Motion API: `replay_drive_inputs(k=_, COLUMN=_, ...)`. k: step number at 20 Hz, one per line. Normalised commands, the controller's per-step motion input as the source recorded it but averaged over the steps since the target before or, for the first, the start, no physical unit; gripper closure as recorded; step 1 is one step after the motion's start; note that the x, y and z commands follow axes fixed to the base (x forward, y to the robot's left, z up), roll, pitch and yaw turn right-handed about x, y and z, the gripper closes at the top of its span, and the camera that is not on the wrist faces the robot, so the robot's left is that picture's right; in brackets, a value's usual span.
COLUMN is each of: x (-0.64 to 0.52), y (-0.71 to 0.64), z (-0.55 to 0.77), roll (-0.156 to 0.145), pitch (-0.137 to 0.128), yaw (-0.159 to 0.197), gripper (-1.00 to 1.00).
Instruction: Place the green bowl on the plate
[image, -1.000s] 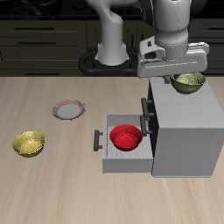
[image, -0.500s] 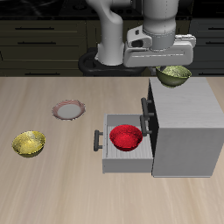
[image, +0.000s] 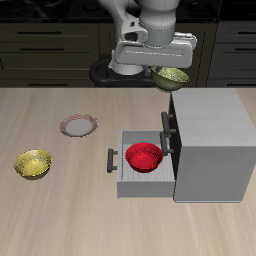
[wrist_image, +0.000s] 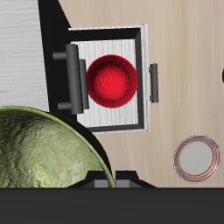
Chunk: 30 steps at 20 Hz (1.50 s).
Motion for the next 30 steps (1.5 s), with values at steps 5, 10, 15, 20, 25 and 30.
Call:
replay_drive_inputs(k=5, x=-0.19, y=-0.32, z=-0.05, roll=-0.055, pitch=-0.003, yaw=0.002, gripper=1.0)
replay_drive_inputs(k=10, x=-0.26, y=-0.47, z=-0.01, roll=-0.05, pitch=-0.011, yaw=0.003, gripper=1.0)
replay_drive_inputs(k=15, x=-0.19, y=-0.38, z=-0.07, roll=-0.002, pitch=-0.005, yaw=0.027, gripper=1.0)
replay_drive_inputs(k=20, x=-0.16, y=-0.32, z=-0.03, roll=-0.017, pitch=-0.002, yaw=0.009, gripper=1.0)
replay_drive_inputs(k=25, x=-0.13, y=-0.36, z=0.09, roll=-0.013, pitch=-0.033, yaw=0.002, gripper=1.0)
replay_drive_inputs(k=30, x=-0.07, y=-0.12, z=-0.01, roll=0.018, pitch=-0.016, yaw=0.019, gripper=1.0)
